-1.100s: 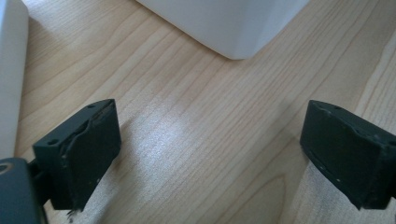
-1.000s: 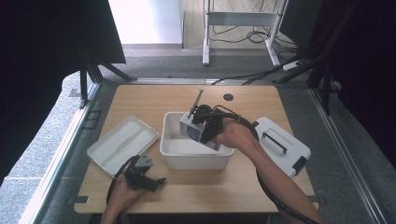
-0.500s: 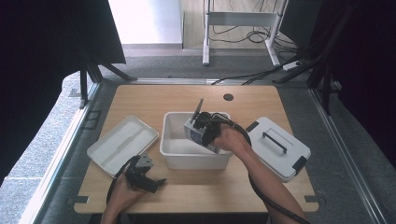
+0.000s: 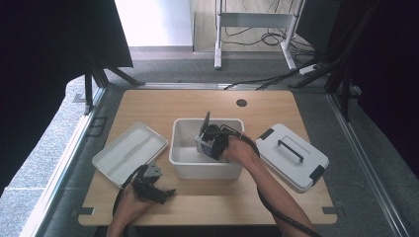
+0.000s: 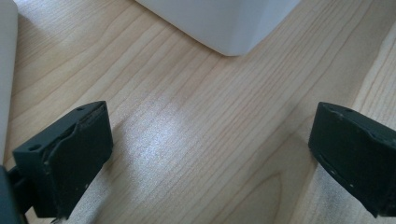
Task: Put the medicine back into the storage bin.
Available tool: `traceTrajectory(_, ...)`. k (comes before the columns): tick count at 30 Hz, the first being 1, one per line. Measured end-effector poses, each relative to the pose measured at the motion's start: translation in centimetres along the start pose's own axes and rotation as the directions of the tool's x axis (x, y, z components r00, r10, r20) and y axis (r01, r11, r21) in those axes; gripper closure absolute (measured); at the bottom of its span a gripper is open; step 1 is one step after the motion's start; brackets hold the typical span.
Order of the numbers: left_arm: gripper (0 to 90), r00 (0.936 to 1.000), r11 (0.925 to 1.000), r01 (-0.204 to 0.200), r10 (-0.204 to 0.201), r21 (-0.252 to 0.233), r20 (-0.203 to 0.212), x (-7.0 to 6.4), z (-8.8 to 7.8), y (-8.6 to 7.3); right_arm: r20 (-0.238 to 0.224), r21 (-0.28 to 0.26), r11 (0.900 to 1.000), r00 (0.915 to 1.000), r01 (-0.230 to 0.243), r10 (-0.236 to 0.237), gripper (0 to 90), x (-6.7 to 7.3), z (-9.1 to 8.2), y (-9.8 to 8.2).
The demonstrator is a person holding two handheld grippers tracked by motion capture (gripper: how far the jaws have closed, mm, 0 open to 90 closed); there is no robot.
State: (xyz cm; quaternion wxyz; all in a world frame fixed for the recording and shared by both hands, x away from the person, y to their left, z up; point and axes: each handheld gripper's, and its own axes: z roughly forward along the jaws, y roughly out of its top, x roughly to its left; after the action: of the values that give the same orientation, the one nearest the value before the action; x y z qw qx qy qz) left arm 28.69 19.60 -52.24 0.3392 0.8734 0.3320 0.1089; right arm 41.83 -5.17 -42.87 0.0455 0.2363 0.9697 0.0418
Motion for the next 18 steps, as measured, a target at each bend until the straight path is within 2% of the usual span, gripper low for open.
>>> traceTrajectory(4,0.0,1.0,1.0,0.0,0.0,0.0,0.0,0.0,0.0,0.0,0.001,-0.011,1.0,1.0,-0.004,0.004,50.1,0.0,0.1,0.1)
traceTrajectory(7,0.0,1.0,1.0,0.001,-0.001,0.0,-0.001,0.0,0.0,0.0,-0.001,-0.025,1.0,1.0,-0.007,0.007,51.1,-0.2,-0.4,0.0)
traceTrajectory(12,0.0,1.0,1.0,0.002,-0.002,-0.001,0.0,0.0,0.0,0.0,-0.021,-0.078,0.997,0.9997,-0.013,0.011,49.0,-0.4,-1.5,-0.6)
traceTrajectory(18,0.0,1.0,1.0,0.002,-0.002,-0.001,0.001,0.0,0.0,0.0,-0.022,-0.14,0.99,0.9996,-0.02,0.017,43.0,-0.6,-3.1,-1.5)
